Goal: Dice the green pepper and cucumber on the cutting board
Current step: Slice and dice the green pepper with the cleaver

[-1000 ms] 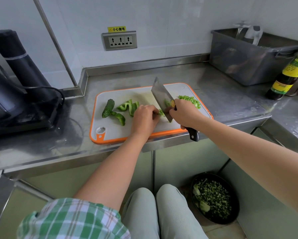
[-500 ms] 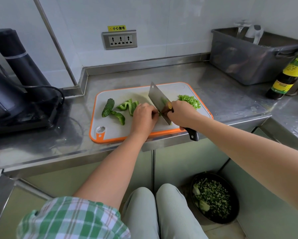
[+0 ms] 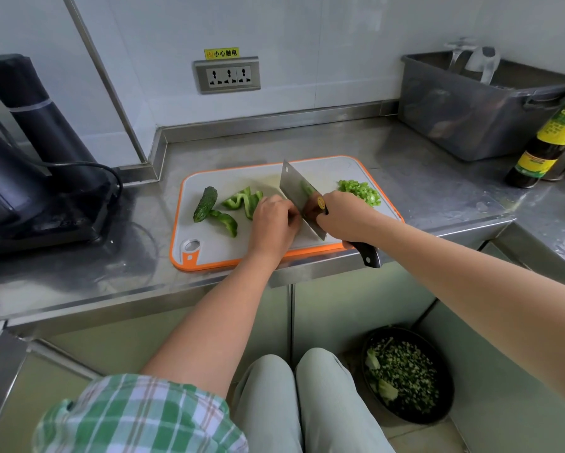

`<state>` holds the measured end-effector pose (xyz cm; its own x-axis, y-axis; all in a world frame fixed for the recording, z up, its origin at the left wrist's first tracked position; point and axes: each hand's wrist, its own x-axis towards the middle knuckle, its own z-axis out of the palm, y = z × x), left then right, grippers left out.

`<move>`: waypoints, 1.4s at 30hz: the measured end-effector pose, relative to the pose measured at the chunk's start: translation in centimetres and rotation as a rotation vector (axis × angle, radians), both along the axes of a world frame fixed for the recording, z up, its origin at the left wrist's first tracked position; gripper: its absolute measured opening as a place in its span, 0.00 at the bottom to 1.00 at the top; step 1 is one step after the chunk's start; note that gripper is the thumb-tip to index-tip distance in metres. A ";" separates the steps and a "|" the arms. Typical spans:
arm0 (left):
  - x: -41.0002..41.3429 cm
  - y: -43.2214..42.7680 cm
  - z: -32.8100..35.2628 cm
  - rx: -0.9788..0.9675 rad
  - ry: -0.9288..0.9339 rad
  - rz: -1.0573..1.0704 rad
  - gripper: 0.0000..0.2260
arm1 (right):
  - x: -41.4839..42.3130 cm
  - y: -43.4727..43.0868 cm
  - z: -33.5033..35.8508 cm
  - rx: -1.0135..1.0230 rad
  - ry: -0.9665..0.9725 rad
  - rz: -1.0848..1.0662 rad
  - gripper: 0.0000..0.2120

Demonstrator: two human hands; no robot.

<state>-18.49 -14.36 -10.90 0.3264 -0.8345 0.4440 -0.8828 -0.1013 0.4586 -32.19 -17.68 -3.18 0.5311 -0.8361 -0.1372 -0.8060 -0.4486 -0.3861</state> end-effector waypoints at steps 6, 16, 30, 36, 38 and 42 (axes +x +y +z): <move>0.0 0.4 0.3 -0.009 0.011 -0.017 0.04 | -0.2 -0.5 -0.4 0.025 -0.091 -0.060 0.04; -0.1 0.3 0.2 -0.013 0.011 0.003 0.04 | -0.3 -0.1 0.4 0.052 -0.043 0.001 0.03; 0.2 0.3 0.0 -0.110 -0.040 -0.005 0.04 | -0.3 -1.6 -0.5 0.055 -0.148 -0.113 0.06; 0.3 1.2 0.8 -0.160 -0.137 0.257 0.07 | -0.4 0.0 0.0 0.162 -0.205 -0.063 0.05; 0.3 1.6 0.7 -0.093 -0.150 0.330 0.08 | 0.0 0.6 -0.8 0.160 -0.186 -0.039 0.05; 0.3 2.3 0.9 0.039 -0.151 0.337 0.13 | -1.0 -0.6 -1.2 0.155 -0.167 -0.127 0.12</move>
<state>-18.22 -12.04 -10.05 0.5194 -0.7083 0.4781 -0.8541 -0.4128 0.3163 -33.23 -18.23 -4.40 0.4491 -0.8736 -0.1878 -0.7713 -0.2729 -0.5750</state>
